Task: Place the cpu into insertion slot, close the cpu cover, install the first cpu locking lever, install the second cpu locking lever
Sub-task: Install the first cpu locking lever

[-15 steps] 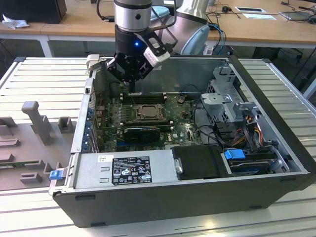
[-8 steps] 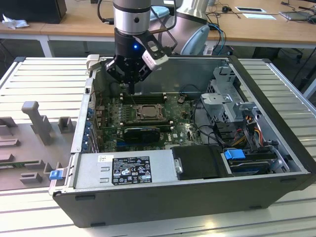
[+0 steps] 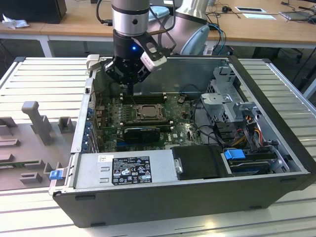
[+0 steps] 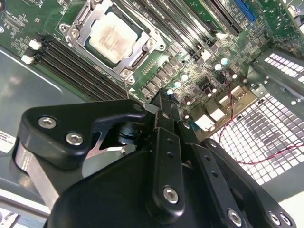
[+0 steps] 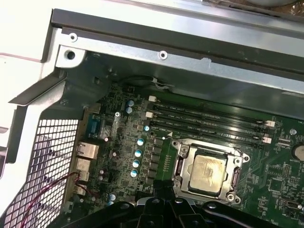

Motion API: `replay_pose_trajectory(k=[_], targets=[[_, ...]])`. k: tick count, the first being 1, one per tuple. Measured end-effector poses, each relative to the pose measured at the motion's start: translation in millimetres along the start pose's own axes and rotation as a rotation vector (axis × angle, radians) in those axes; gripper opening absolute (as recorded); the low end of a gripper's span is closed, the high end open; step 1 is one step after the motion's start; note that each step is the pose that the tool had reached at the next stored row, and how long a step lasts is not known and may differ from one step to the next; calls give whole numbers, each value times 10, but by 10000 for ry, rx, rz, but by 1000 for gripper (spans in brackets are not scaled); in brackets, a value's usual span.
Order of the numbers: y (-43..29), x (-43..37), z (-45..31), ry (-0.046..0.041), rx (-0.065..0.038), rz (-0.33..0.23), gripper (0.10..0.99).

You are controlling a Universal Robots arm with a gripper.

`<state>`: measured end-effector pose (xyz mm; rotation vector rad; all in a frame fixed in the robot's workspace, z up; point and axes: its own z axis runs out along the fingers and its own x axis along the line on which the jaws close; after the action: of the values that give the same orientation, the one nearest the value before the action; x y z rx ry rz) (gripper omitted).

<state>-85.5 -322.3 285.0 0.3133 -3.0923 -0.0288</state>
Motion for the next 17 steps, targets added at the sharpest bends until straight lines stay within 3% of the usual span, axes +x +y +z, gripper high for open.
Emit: replay_pose_trajectory(k=[8, 17], targets=[[60, 86, 102, -36, 2, 127, 106], [95, 89, 197, -52, 0, 275, 106]])
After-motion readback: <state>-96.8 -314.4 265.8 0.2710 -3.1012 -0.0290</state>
